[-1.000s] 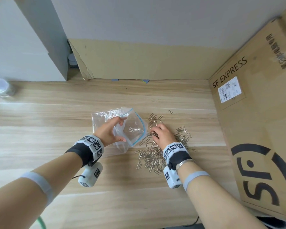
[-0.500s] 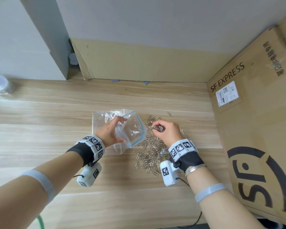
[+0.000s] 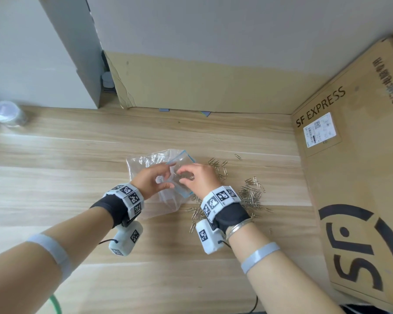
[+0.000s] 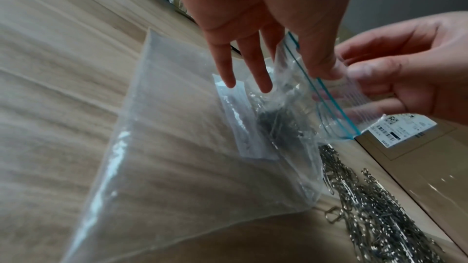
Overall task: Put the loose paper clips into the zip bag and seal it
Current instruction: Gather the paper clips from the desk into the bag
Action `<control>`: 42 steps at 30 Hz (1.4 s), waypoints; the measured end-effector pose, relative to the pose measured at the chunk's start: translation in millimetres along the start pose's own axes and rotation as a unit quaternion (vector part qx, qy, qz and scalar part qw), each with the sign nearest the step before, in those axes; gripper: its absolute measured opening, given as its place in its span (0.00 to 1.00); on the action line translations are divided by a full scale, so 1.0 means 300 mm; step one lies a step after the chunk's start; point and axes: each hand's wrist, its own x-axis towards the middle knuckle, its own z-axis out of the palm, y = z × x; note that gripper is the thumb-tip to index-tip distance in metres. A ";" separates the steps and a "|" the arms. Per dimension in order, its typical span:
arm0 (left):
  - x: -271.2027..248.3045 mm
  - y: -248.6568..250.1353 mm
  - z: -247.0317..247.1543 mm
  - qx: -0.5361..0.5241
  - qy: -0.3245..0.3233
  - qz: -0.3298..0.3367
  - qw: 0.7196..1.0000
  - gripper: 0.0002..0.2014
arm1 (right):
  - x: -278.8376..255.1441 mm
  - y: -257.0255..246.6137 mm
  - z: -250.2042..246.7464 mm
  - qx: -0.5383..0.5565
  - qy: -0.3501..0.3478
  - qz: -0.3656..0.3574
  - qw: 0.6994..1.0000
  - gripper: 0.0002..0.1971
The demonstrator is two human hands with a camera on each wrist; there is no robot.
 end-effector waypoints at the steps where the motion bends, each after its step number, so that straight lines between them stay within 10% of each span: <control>1: 0.000 -0.004 -0.003 -0.010 -0.003 -0.005 1.000 0.19 | -0.007 -0.002 -0.014 0.014 -0.005 0.005 1.000 0.09; 7: -0.016 -0.007 -0.027 -0.065 -0.033 -0.005 0.997 0.12 | 0.024 0.134 -0.104 0.034 0.137 0.108 0.984 0.09; 12: -0.017 -0.013 -0.049 0.012 -0.065 0.019 0.998 0.21 | 0.057 0.277 -0.048 -0.116 -0.039 0.174 0.977 0.26; 19: -0.005 0.002 -0.023 0.035 0.003 -0.008 0.999 0.25 | -0.030 0.275 -0.007 -0.175 -0.104 0.073 0.976 0.25; 26: -0.003 -0.002 -0.023 0.056 -0.003 -0.007 0.998 0.23 | -0.101 0.298 -0.013 -0.285 -0.176 0.029 0.942 0.48; 36: -0.031 -0.004 -0.048 0.060 -0.032 -0.009 0.998 0.21 | -0.101 0.265 -0.010 -0.154 -0.099 -0.001 0.983 0.14; 42: -0.039 -0.005 -0.057 0.056 -0.041 -0.016 0.997 0.23 | -0.096 0.261 -0.017 -0.068 -0.054 0.060 0.994 0.10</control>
